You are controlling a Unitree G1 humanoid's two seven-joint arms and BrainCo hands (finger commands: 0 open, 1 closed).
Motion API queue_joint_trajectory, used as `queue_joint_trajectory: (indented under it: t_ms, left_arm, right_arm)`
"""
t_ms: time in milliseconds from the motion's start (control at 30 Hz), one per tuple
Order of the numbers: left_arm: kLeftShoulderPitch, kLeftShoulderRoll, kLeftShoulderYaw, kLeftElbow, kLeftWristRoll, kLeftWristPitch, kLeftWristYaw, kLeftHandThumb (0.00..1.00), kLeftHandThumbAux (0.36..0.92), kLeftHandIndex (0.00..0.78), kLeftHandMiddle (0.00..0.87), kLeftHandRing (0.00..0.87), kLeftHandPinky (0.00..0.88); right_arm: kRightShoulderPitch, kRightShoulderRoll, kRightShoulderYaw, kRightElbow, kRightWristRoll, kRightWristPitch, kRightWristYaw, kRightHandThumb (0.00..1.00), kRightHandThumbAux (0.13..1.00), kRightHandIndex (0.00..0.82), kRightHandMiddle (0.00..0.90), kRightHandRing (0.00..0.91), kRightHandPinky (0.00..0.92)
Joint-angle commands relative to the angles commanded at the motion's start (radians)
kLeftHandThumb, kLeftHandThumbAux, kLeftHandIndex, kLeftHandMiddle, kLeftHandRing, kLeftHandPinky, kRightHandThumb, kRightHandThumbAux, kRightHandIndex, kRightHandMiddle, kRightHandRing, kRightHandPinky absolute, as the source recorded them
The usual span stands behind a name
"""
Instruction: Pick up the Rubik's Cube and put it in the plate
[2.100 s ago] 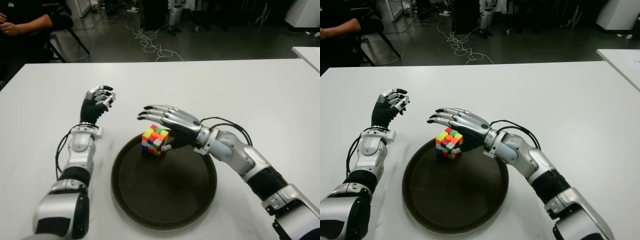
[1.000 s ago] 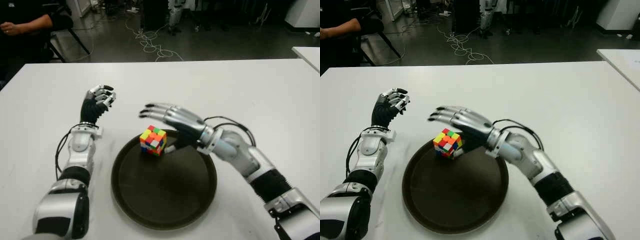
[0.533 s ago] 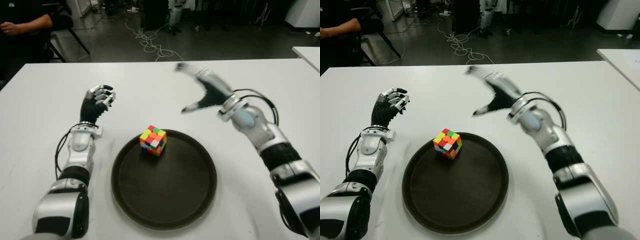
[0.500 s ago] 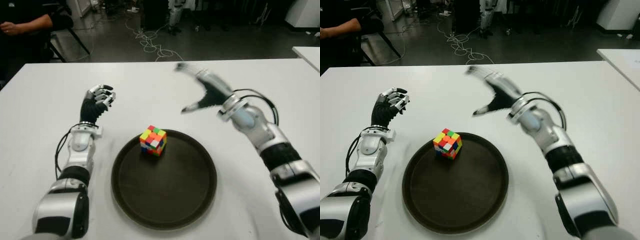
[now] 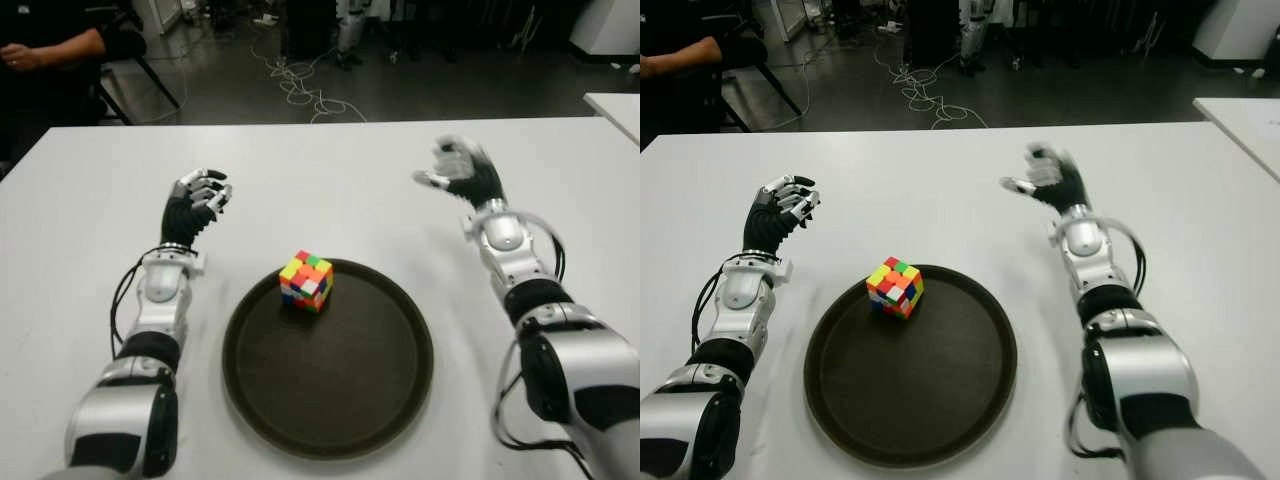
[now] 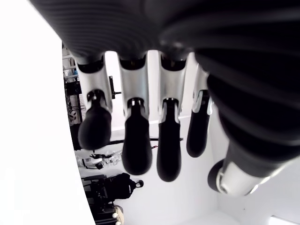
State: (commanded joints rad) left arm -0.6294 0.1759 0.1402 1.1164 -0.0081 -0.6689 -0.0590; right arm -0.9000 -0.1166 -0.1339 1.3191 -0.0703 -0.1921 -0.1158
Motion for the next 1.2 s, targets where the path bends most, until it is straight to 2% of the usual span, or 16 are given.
queue_joint_trajectory:
  t_ms: [100,167,233,467,600,900,1067,1200]
  left_arm:
    - [-0.001,-0.001,0.002,0.0,-0.004,0.003,-0.003,0.837,0.674,0.392,0.558,0.65,0.694]
    - [-0.001,-0.002,0.004,0.0,-0.006,0.003,-0.003,0.837,0.674,0.392,0.558,0.651,0.693]
    - [-0.001,-0.002,0.004,0.0,-0.007,0.002,-0.003,0.837,0.674,0.393,0.558,0.652,0.692]
    - [-0.002,-0.001,0.006,0.002,-0.009,0.003,-0.007,0.838,0.673,0.396,0.562,0.656,0.699]
    - [-0.002,-0.001,0.007,0.002,-0.009,0.007,-0.009,0.839,0.672,0.399,0.565,0.661,0.702]
    - [-0.002,-0.004,0.009,0.002,-0.01,0.016,0.0,0.838,0.673,0.394,0.559,0.649,0.688]
    - [-0.001,-0.005,0.009,0.003,-0.008,0.013,0.003,0.838,0.674,0.393,0.56,0.651,0.693]
    - [0.0,-0.004,0.006,0.003,-0.003,0.008,0.005,0.838,0.673,0.396,0.563,0.654,0.693]
  right_arm:
    - [-0.006,0.016,0.028,-0.004,-0.031,0.0,-0.032,0.0,0.786,0.312,0.366,0.416,0.458]
    - [0.01,0.031,0.07,-0.017,-0.073,-0.041,-0.054,0.0,0.774,0.318,0.369,0.419,0.45]
    - [0.017,0.037,0.086,-0.022,-0.089,-0.057,-0.064,0.0,0.765,0.321,0.37,0.419,0.444]
    - [0.052,0.009,0.167,-0.025,-0.174,-0.175,-0.092,0.0,0.786,0.347,0.382,0.45,0.447]
    - [0.057,-0.003,0.207,-0.018,-0.224,-0.204,-0.136,0.025,0.823,0.364,0.39,0.462,0.44]
    - [0.055,-0.015,0.247,-0.006,-0.273,-0.198,-0.188,0.131,0.852,0.384,0.403,0.442,0.446]
    - [0.051,-0.019,0.256,-0.001,-0.282,-0.182,-0.196,0.135,0.851,0.388,0.41,0.45,0.457]
    - [0.05,-0.021,0.262,0.0,-0.286,-0.172,-0.196,0.098,0.847,0.383,0.412,0.457,0.466]
